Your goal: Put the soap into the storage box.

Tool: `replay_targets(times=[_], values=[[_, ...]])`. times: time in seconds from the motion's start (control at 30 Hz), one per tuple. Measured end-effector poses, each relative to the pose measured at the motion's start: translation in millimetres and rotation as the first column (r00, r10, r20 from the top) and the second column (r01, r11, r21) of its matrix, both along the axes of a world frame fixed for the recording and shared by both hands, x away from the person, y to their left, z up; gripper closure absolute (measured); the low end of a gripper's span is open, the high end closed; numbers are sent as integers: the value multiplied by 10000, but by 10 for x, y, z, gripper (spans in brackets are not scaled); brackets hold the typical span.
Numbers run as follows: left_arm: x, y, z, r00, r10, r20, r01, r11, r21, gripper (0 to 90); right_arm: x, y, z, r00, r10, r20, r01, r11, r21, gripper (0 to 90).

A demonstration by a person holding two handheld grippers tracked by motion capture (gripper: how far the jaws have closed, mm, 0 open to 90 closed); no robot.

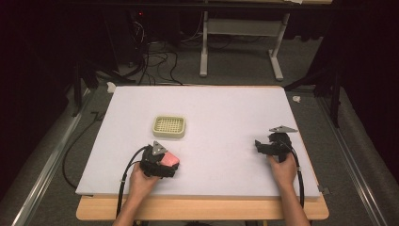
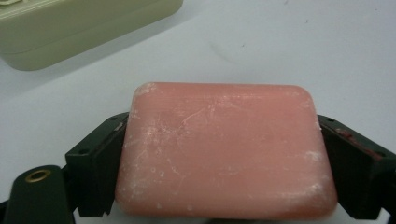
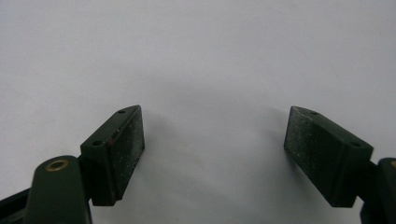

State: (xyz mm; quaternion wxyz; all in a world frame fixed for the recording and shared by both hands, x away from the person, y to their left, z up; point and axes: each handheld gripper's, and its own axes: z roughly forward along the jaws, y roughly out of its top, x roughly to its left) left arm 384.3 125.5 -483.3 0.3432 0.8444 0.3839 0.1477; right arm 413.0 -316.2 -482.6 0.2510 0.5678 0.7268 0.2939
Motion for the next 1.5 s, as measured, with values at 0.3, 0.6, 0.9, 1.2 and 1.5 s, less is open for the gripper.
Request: replay_targets(times=[0.3, 0.6, 0.9, 1.2, 1.5], values=[[3, -13, 17, 9999, 100, -123, -99, 9999, 88, 138, 0, 0, 0, 10000, -1, 0, 1, 10000, -3, 207], [11, 15, 45, 9993, 260, -287, -265, 9995, -190, 139, 0, 0, 0, 10000, 2, 0, -2, 10000, -1, 207], [-11, 45, 135, 9997, 239, -89, -243, 9988, -434, 139, 1, 1, -1, 10000, -7, 19, 7, 10000, -4, 206], [-18, 71, 193, 9996, 291, -58, -294, 9979, -577, 139, 0, 0, 0, 10000, 1, 0, -1, 10000, -3, 207], [12, 31, 297, 9996, 290, -71, -294, 9963, -810, 139, 1, 0, 0, 10000, 5, -2, -5, 10000, 2, 207]])
